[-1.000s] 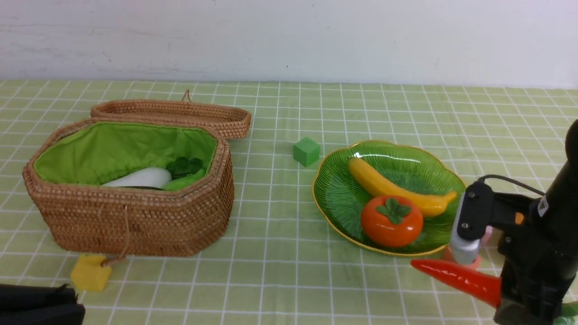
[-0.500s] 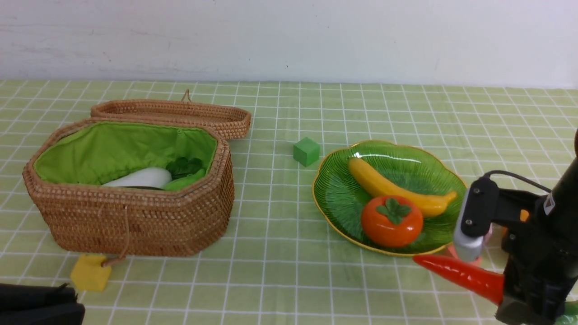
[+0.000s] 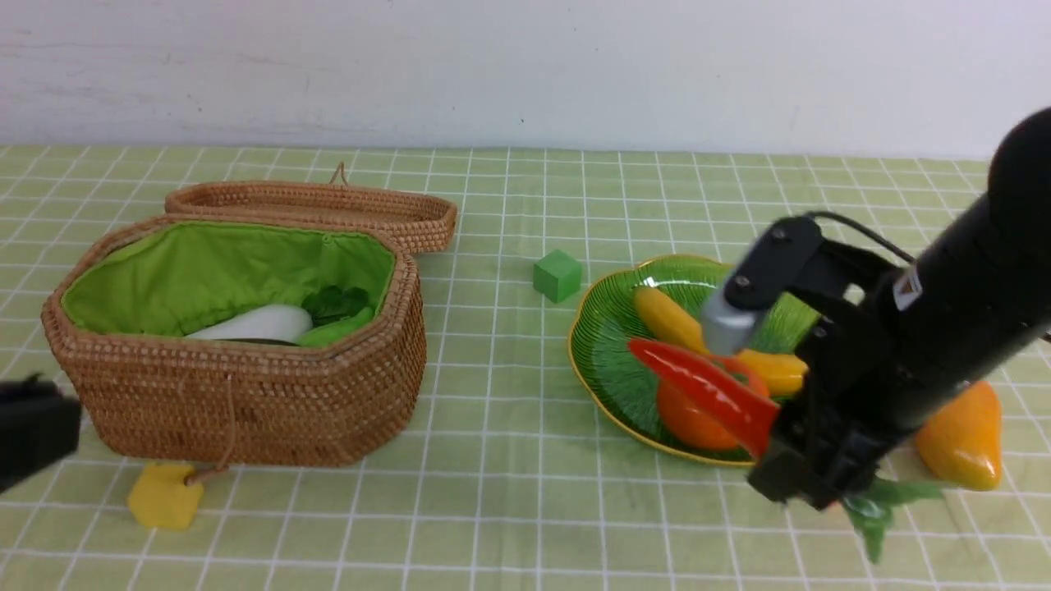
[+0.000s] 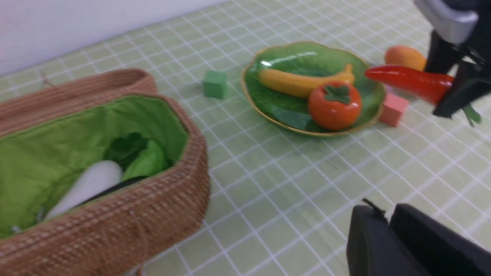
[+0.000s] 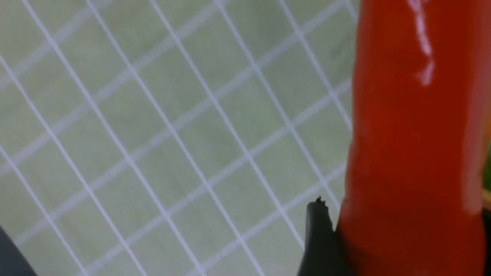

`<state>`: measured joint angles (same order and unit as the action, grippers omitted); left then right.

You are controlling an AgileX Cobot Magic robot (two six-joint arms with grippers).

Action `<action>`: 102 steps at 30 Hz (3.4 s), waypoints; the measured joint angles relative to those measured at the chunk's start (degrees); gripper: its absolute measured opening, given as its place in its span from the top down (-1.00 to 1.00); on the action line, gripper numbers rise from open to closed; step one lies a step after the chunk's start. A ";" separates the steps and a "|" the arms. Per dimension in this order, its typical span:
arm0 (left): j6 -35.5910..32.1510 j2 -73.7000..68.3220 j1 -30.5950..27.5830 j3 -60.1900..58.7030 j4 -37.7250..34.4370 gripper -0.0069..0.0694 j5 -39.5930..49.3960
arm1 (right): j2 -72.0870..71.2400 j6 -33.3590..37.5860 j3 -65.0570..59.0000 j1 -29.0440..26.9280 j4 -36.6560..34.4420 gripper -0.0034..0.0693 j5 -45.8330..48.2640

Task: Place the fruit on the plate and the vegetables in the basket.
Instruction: Use the right arm to grab a carrot and put it into the left basket, then use the right arm to grab a mango and put it into the right plate

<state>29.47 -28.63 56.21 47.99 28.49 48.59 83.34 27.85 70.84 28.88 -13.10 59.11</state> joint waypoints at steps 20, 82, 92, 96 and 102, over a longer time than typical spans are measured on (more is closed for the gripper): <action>24.22 0.36 0.00 0.59 30.34 0.63 7.11 | 30.56 -3.75 42.44 18.54 -1.36 -0.20 -27.89; -23.79 0.52 0.00 0.64 -24.45 0.63 -5.77 | 22.17 -43.57 4.84 -35.12 7.66 -0.90 -8.33; -23.79 0.52 0.00 0.59 -24.45 0.63 -5.83 | 27.27 -43.36 5.05 -35.12 7.72 -0.78 -10.03; -23.79 0.52 0.00 0.59 -24.45 0.63 -5.88 | 27.97 -43.11 5.55 -35.12 7.72 -0.75 -9.70; -23.79 0.52 0.00 0.59 -24.45 0.63 -5.82 | 28.10 -39.06 5.67 -35.12 7.72 -0.75 -9.57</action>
<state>5.68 -28.11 56.21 48.58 4.04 42.77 111.44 -11.21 76.51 -6.24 -5.39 49.54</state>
